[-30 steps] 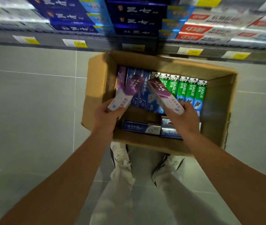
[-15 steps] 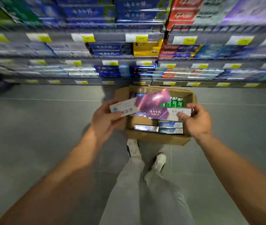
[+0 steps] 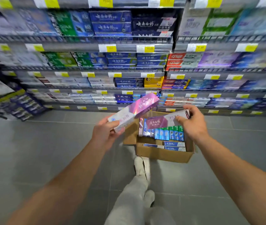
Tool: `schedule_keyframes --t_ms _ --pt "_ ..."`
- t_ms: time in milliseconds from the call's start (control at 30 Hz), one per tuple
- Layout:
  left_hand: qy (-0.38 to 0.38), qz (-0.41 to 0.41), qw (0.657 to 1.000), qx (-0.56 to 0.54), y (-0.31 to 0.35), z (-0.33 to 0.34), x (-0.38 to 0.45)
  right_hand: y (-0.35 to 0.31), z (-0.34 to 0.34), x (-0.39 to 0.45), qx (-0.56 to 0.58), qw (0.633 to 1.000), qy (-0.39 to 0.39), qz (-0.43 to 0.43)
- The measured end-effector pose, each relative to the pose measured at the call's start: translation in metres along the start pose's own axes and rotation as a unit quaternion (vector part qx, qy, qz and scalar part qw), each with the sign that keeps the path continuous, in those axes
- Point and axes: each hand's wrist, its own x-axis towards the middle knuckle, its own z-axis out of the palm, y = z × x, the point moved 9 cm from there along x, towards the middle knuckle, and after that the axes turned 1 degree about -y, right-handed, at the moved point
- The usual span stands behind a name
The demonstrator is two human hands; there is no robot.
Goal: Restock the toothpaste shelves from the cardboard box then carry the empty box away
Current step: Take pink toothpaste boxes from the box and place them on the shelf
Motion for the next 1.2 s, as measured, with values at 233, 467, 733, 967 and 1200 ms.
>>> schedule_keyframes --t_ms 233,467,733,967,1200 --pt "-0.049 -0.017 0.993 -0.109 0.032 -0.011 -0.064 -0.08 0.003 -0.053 -0.032 0.996 -0.007 -0.08" --pt "-0.112 0.02 0.993 -0.01 0.1 -0.044 -0.089 -0.163 0.039 -0.082 -0.029 0.989 -0.036 -0.142" --pt "-0.09 0.064 0.992 0.062 0.197 -0.14 -0.072 -0.257 0.102 -0.109 0.136 0.979 0.001 -0.149" --pt "-0.039 0.132 0.987 0.084 0.311 -0.199 -0.062 -0.359 0.15 -0.129 0.176 0.961 0.02 -0.21" --pt "-0.057 0.2 0.975 0.079 0.419 -0.201 -0.052 -0.446 0.164 -0.125 0.194 0.94 0.038 -0.277"
